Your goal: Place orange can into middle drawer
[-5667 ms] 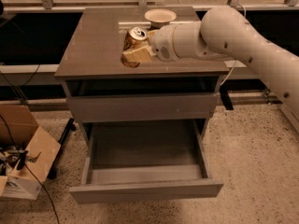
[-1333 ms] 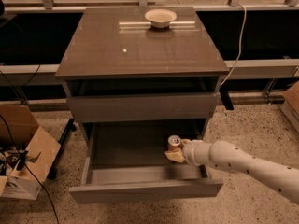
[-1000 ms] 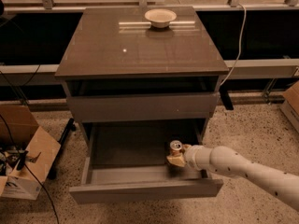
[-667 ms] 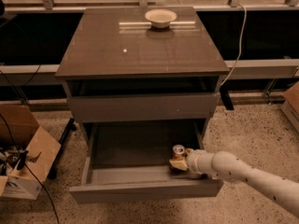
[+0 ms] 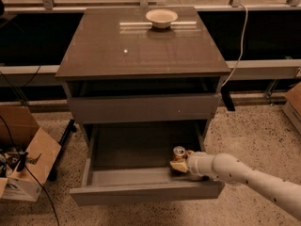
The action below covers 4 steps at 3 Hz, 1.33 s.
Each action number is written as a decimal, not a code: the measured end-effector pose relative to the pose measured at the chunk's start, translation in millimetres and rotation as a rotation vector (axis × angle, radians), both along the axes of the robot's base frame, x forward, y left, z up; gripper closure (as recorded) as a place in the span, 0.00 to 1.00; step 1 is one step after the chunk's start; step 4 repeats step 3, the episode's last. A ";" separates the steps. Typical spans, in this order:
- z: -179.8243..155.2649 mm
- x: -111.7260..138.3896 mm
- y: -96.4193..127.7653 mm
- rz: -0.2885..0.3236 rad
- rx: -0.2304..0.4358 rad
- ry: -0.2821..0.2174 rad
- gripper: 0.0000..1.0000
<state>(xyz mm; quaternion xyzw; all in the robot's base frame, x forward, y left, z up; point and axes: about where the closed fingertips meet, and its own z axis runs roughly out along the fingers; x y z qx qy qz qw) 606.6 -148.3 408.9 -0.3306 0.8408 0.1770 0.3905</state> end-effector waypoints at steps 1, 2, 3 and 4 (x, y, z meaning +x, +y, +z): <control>-0.7 -0.2 1.9 0.003 0.001 0.001 0.11; -1.3 -0.4 3.4 0.005 0.002 0.002 0.00; -1.3 -0.4 3.4 0.005 0.002 0.002 0.00; -1.3 -0.4 3.4 0.005 0.002 0.002 0.00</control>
Offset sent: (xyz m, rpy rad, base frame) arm -0.0002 0.0018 -0.0007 0.0012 0.0011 0.0025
